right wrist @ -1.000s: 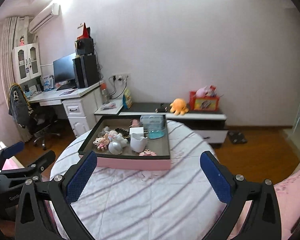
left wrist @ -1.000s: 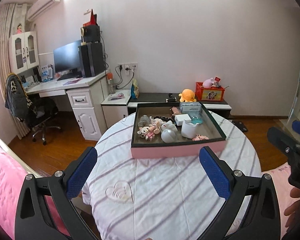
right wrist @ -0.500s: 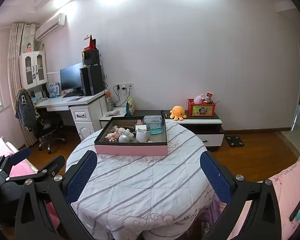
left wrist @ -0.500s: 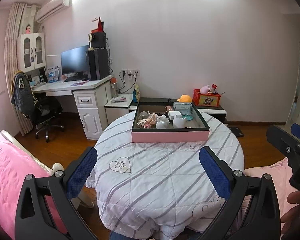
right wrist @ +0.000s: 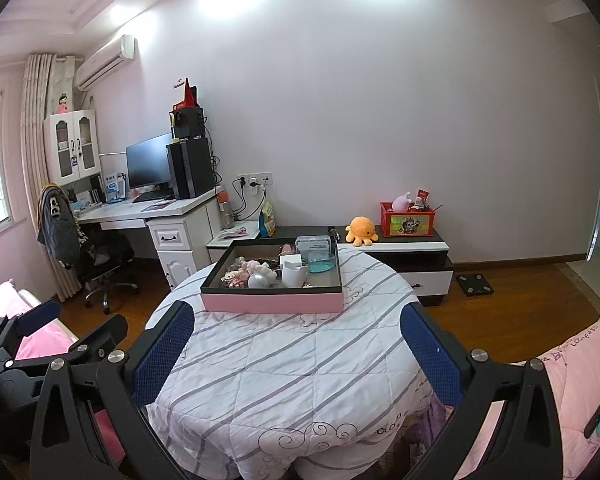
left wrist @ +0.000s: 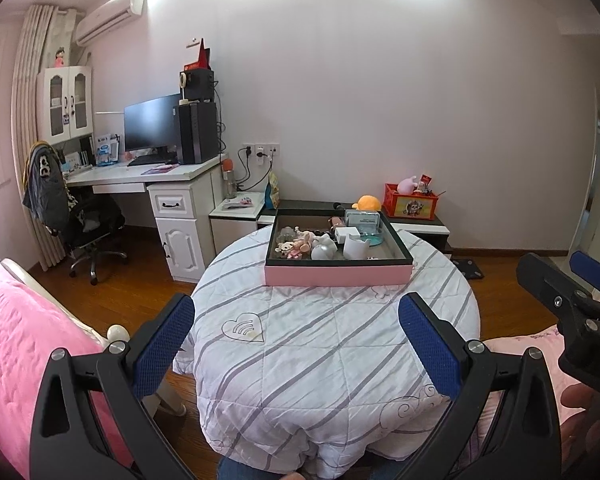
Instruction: Organize rigid objects
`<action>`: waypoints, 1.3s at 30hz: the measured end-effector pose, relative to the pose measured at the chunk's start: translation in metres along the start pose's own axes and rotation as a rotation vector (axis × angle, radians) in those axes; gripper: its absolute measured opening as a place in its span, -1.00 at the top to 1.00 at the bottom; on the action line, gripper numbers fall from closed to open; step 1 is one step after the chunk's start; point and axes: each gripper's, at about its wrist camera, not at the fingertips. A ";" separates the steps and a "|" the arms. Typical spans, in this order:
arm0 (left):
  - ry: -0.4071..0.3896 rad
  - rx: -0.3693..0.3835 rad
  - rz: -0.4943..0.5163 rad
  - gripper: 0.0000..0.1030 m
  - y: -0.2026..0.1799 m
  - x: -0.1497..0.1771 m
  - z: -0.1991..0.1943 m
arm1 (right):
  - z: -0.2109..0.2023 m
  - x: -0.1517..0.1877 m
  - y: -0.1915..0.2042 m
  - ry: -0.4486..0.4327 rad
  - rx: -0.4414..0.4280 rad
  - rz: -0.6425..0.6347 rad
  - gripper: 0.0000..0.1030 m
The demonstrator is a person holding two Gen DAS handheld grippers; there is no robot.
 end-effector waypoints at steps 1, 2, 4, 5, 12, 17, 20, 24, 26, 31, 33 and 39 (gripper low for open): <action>0.000 -0.002 -0.002 -1.00 0.001 0.000 0.000 | 0.000 0.000 0.000 0.000 -0.001 0.000 -1.00; 0.001 -0.003 -0.004 -1.00 0.001 -0.001 -0.001 | 0.000 0.000 0.000 0.000 0.000 0.000 -1.00; 0.005 -0.001 -0.006 -1.00 0.002 -0.001 -0.001 | -0.001 0.002 0.001 0.002 0.000 -0.001 -1.00; 0.009 0.000 -0.004 -1.00 0.003 -0.001 0.000 | 0.000 0.001 0.001 0.002 0.000 -0.001 -1.00; 0.019 0.001 -0.001 -1.00 0.002 -0.002 0.002 | 0.002 0.004 -0.001 0.010 0.004 0.001 -1.00; 0.009 -0.016 -0.004 -1.00 0.004 -0.002 0.001 | 0.004 0.004 -0.002 0.013 0.005 0.001 -1.00; 0.027 0.004 -0.019 -1.00 0.006 -0.001 0.003 | 0.004 0.004 -0.002 0.014 0.004 0.001 -1.00; 0.033 -0.007 -0.026 -1.00 0.007 -0.001 0.004 | 0.004 0.006 -0.005 0.017 0.007 0.004 -1.00; 0.025 -0.018 -0.019 -1.00 0.007 -0.002 0.003 | 0.005 0.007 -0.005 0.018 0.010 0.005 -1.00; 0.040 0.009 -0.027 -1.00 0.008 -0.003 0.006 | 0.007 0.007 -0.006 0.022 0.010 0.004 -1.00; 0.038 0.001 -0.021 -1.00 0.007 -0.002 0.006 | 0.007 0.007 -0.006 0.023 0.010 0.002 -1.00; 0.028 -0.006 -0.015 -1.00 0.005 -0.002 0.004 | 0.008 0.007 -0.006 0.023 0.009 0.003 -1.00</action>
Point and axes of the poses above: each gripper's, at about its wrist camera, not at the fingertips, and z roughly the way its jaws point, y to its left, x to its underside, and after that the axes turned 15 degrees about -x, right-handed
